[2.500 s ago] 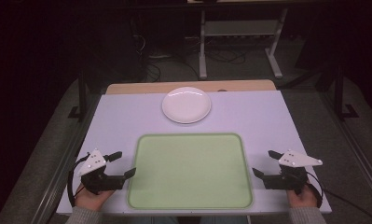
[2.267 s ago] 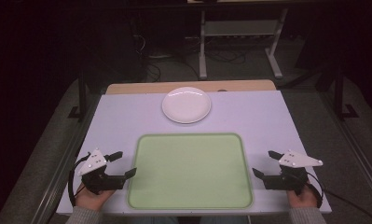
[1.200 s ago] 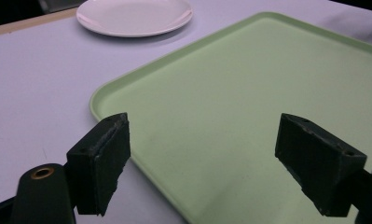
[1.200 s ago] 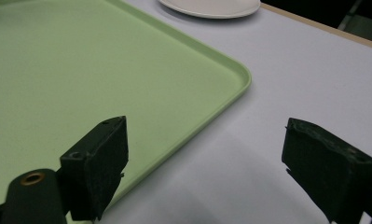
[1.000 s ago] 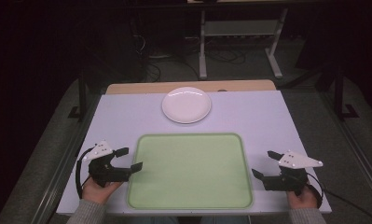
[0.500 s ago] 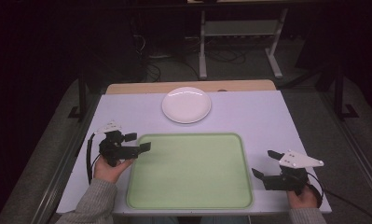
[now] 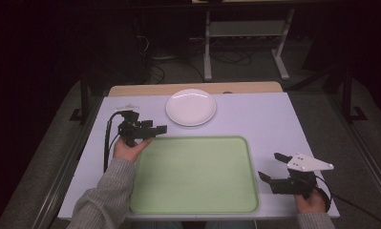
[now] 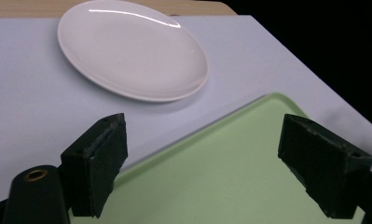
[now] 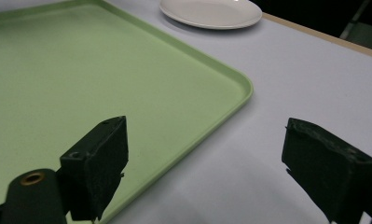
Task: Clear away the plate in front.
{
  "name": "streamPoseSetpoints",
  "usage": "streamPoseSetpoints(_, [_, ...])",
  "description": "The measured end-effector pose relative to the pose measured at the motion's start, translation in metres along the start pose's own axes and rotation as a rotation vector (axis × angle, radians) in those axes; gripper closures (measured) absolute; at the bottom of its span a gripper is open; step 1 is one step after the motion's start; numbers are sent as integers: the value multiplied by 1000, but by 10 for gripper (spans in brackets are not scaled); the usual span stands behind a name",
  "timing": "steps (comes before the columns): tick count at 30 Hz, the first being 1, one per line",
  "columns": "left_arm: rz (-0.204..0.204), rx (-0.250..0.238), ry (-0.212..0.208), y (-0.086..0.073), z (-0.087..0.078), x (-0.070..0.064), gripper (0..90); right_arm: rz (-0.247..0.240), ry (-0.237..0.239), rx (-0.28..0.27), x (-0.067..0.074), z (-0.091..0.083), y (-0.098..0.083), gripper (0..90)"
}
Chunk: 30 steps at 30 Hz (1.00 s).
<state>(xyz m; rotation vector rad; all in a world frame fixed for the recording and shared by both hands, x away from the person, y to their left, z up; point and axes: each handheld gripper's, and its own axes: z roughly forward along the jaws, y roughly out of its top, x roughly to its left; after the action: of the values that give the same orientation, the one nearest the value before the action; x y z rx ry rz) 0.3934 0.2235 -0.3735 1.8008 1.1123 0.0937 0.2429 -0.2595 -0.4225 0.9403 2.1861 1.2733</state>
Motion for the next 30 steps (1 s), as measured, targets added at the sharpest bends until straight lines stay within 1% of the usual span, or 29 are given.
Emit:
streamPoseSetpoints(3, [-8, 0, 11, 7, 6, 1, 155, 0, 3, -3, 0, 0, 0, 137])
streamPoseSetpoints(4, [-29, 2, 4, 13, 11, 4, 156, -2, 5, -4, 0, 0, 0, 137])
streamPoseSetpoints(5, [-29, 2, 4, 13, 11, 4, 156, -3, 5, -6, 0, 0, 0, 137])
streamPoseSetpoints(6, [-54, -4, -8, 16, 14, 6, 156, -3, 5, -6, 0, 0, 0, 137])
streamPoseSetpoints(7, [-94, -13, -21, 22, 19, 11, 156, -2, 7, -10, 0, 0, 1, 137])
streamPoseSetpoints(8, [-94, -13, -21, 22, 19, 11, 156, -2, 7, -10, 0, 0, 1, 137])
streamPoseSetpoints(9, [-121, -19, -14, 27, 24, 15, 156, -5, 10, -12, 0, 0, 1, 137])
streamPoseSetpoints(10, [-121, -19, -14, 27, 24, 15, 158, -5, 10, -12, 0, 0, 1, 137])
streamPoseSetpoints(14, [-177, -30, -14, 35, 33, 21, 177, -3, 13, -17, -1, -1, 1, 137])
streamPoseSetpoints(15, [-195, -36, -12, 36, 35, 23, 189, -3, 14, -19, -1, -1, 1, 137])
streamPoseSetpoints(16, [-242, -41, -16, 36, 42, 27, 203, -4, 15, -21, -1, -1, 1, 137])
streamPoseSetpoints(17, [-242, -41, -16, 36, 42, 27, 203, -4, 15, -21, -1, -1, 1, 137])
streamPoseSetpoints(20, [-302, -16, -2, 35, 53, 34, 204, -4, 18, -24, -1, -1, 2, 137])
streamPoseSetpoints(23, [-341, 8, 22, 34, 65, 40, 215, -4, 20, -26, -1, -1, 2, 137])
streamPoseSetpoints(24, [-361, 11, 25, 33, 68, 43, 220, -3, 21, -27, -1, -1, 2, 137])
streamPoseSetpoints(25, [-387, 12, 26, 32, 72, 45, 248, -2, 21, -29, -1, -1, 2, 137])
streamPoseSetpoints(26, [-411, 11, 29, 32, 75, 47, 248, -2, 21, -29, -1, -1, 2, 137])
streamPoseSetpoints(28, [-462, 4, 22, 30, 81, 51, 257, 0, 23, -30, -2, -1, 2, 137])
streamPoseSetpoints(30, [-506, -3, 47, 28, 85, 55, 279, 1, 26, -32, -2, -1, 2, 137])
